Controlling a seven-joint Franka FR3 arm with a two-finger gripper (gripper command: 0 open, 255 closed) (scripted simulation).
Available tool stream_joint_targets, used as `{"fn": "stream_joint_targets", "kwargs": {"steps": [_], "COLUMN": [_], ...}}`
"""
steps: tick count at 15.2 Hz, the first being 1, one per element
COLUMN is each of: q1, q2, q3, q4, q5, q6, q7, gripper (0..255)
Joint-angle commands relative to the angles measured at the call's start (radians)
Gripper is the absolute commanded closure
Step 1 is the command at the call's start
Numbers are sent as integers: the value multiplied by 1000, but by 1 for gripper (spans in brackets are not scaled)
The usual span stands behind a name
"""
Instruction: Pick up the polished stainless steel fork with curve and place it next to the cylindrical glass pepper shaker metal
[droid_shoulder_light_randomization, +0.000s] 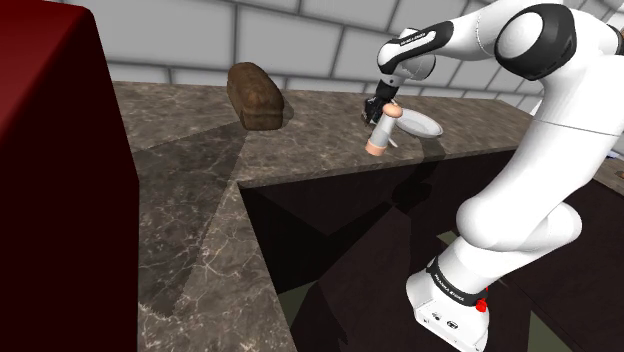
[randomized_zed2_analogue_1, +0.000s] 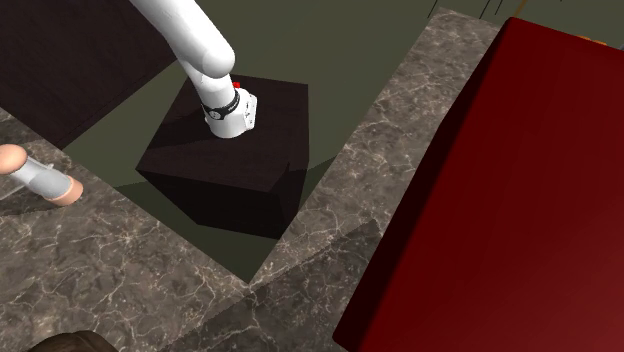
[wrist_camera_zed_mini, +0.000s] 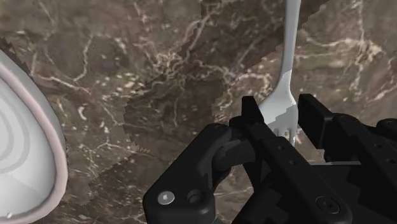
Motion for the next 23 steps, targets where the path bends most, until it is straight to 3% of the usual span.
{"fn": "stream_joint_targets", "kwargs": {"steps": [1, 12, 13, 18, 23], "q1": [0, 0, 0, 0, -2], "q2": [11, 33, 33, 33, -33], "q3": [0, 1, 1, 1, -1], "q4": [-15, -31, -31, -31, 9], "q5": [1, 2, 2, 2, 0], "q6": [26, 65, 65, 65, -41], "q7": [-1, -3, -3, -3, -1], "gripper": [255, 255, 0, 0, 0]}}
